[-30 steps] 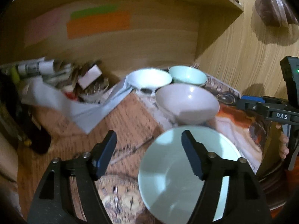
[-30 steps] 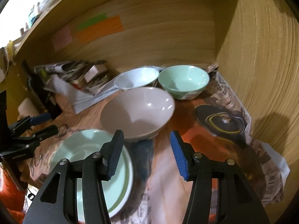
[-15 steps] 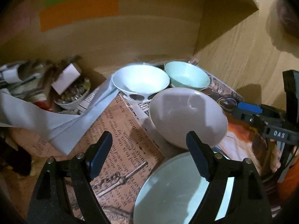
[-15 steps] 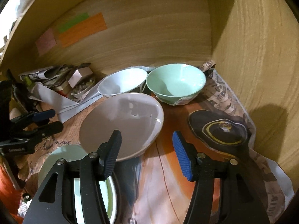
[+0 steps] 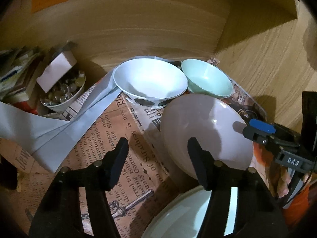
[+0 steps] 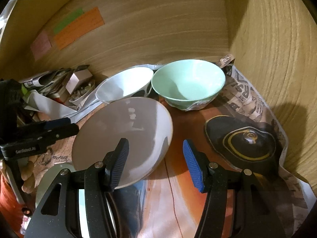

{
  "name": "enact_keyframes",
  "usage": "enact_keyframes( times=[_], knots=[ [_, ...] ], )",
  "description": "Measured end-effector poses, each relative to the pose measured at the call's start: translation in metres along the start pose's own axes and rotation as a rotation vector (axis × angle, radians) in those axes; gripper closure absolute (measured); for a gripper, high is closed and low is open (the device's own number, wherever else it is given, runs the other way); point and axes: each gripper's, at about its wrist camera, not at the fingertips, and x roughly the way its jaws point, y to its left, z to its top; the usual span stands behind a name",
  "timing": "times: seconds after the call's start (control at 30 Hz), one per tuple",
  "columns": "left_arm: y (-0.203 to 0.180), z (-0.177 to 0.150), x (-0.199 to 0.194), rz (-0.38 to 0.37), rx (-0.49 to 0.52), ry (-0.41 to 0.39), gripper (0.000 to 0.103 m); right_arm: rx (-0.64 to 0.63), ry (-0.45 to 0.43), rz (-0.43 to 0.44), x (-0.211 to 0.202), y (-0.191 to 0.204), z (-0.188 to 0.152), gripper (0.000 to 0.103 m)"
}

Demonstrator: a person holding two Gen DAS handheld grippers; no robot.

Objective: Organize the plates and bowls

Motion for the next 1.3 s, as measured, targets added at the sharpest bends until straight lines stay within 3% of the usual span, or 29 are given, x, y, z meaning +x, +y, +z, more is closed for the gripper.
enact_keyframes(
  times=[0.13,0.27,0.6,1.0,1.3],
  knots=[
    [-0.002,0.002,0.010,-0.013,0.008,0.038,0.061,0.000,0.026,0.007,0.007,0.001,-0.002,0.063],
    [-0.005,0.003,0.016,-0.017,0.020,0.061,0.070,0.004,0.042,0.008,0.013,0.001,-0.003,0.073],
    [-0.011,0.003,0.027,-0.049,0.035,0.086,0.088,0.010,0.044,0.023,0.020,-0.003,-0.004,0.078],
    [-0.013,0.003,0.026,-0.030,0.027,0.095,0.088,-0.010,0.000,-0.003,0.009,0.005,-0.004,0.078],
    [-0.022,0.000,-0.004,-0.035,0.062,0.008,0.088,0.004,-0.060,0.007,-0.010,0.011,-0.002,0.078]
  ],
)
